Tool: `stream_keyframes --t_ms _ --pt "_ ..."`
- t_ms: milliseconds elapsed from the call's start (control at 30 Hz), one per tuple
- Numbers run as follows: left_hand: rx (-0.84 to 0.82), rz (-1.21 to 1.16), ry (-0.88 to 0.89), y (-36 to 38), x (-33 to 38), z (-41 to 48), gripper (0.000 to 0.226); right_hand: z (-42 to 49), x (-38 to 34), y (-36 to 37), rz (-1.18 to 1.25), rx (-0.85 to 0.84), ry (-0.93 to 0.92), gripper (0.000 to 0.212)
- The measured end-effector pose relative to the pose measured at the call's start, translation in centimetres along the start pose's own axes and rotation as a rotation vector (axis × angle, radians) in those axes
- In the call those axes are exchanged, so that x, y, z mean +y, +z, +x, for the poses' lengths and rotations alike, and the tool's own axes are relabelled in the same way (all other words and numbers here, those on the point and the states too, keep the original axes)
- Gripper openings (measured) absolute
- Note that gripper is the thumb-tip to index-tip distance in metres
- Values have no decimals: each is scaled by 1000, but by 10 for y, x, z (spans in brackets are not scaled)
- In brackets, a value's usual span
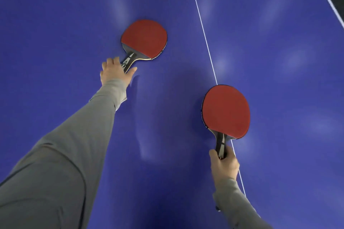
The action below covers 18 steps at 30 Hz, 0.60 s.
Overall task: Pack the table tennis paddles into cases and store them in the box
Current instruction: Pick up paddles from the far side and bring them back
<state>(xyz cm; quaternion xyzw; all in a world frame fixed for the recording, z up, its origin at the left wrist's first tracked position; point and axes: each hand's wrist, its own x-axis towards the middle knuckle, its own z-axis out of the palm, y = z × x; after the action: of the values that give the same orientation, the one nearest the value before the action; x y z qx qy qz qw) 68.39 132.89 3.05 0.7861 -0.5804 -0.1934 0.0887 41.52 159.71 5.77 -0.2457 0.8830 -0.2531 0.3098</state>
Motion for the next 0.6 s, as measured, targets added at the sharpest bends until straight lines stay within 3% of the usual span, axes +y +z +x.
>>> stream_keyframes --t_ms 100,167,300,400,600 --pt "-27 34 -29 5 19 23 63 -2 -1 -2 -1 5 -23 17" --pt "-87 -21 -69 4 26 30 44 -2 1 -5 -2 17 -32 18" --pt "-294 -384 -87 -3 41 23 8 1 8 -10 -23 29 -35 23" --pt "-288 -720 -183 -6 47 -7 14 0 17 -18 -45 30 -50 21" --pt "-180 -905 -296 28 23 -170 22 -12 49 -55 -38 -18 -90 20"
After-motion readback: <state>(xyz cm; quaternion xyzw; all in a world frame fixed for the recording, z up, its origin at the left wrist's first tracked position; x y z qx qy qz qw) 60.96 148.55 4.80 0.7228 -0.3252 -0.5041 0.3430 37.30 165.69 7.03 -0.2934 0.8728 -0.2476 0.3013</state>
